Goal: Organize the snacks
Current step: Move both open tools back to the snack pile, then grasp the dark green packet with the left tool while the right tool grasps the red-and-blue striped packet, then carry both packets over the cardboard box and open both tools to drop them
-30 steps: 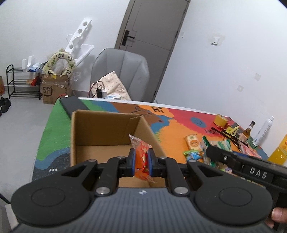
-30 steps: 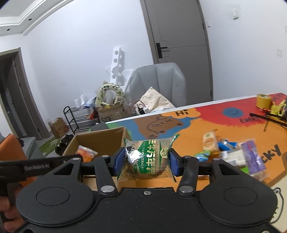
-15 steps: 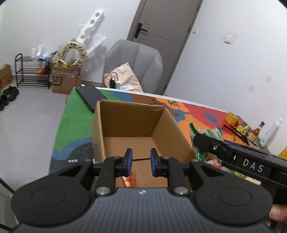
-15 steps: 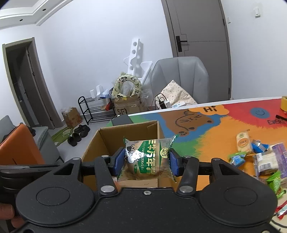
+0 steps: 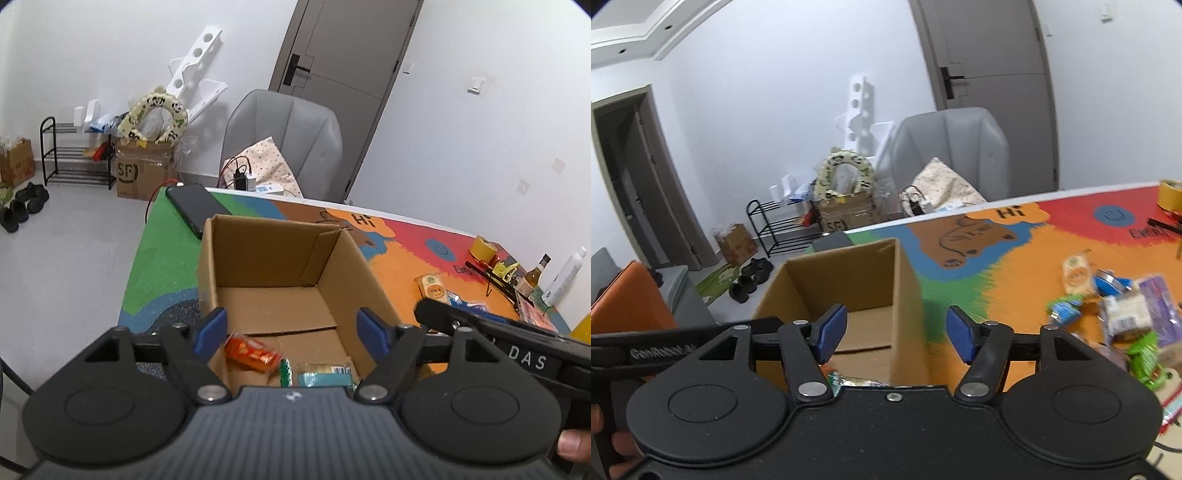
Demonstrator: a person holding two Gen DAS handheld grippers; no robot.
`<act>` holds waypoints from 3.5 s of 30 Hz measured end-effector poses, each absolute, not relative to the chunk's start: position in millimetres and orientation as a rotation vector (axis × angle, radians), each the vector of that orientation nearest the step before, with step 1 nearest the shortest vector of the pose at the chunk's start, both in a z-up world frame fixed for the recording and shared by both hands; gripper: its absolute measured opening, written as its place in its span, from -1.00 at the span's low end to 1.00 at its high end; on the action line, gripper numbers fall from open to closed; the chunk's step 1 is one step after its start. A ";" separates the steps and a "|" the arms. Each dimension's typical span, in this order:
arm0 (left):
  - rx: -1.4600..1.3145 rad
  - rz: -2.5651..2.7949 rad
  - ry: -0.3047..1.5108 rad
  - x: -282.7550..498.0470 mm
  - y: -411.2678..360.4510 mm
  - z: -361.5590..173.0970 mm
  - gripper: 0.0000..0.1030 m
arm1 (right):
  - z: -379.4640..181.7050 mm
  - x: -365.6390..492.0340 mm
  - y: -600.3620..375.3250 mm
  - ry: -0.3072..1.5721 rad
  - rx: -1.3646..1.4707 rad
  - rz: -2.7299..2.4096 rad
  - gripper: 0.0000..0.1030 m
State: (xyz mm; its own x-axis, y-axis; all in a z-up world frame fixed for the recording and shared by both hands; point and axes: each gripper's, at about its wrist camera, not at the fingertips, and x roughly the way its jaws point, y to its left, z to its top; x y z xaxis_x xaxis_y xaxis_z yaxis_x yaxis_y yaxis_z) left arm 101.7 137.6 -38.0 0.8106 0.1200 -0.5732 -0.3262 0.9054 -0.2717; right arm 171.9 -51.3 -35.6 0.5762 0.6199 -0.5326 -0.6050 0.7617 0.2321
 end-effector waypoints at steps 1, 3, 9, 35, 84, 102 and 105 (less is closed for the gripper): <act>-0.369 0.243 0.578 102.7 136.0 -37.7 0.58 | -37.0 173.8 -55.9 0.639 0.031 0.706 0.29; -0.365 0.237 0.578 105.2 131.6 -37.2 0.64 | -38.5 176.1 -63.9 0.650 0.043 0.691 0.31; -0.348 0.204 0.618 113.2 114.3 -35.7 0.67 | -42.5 181.5 -88.2 0.685 0.072 0.656 0.50; -0.288 0.041 0.707 150.3 28.6 -35.3 0.74 | -58.2 199.0 -184.6 0.731 0.161 0.525 0.88; -0.240 -0.129 0.912 255.0 -71.1 -132.6 -0.42 | -135.0 252.7 -236.3 0.796 0.069 0.344 0.39; -0.296 -0.101 0.834 226.1 -46.7 -112.1 -0.49 | -116.3 230.0 -244.1 0.751 0.118 0.352 -0.60; -0.304 -0.095 0.812 219.3 -41.9 -105.1 -0.49 | -108.7 225.6 -241.0 0.735 0.126 0.366 -0.60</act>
State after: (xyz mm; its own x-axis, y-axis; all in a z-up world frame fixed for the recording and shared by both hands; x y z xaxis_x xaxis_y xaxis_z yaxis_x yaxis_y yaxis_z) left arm 219.3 -41.9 -105.1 0.6867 -0.1993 -0.6991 -0.0320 0.9525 -0.3029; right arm 225.6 -241.0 -108.7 0.6816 0.3690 -0.6318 -0.2817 0.9293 0.2389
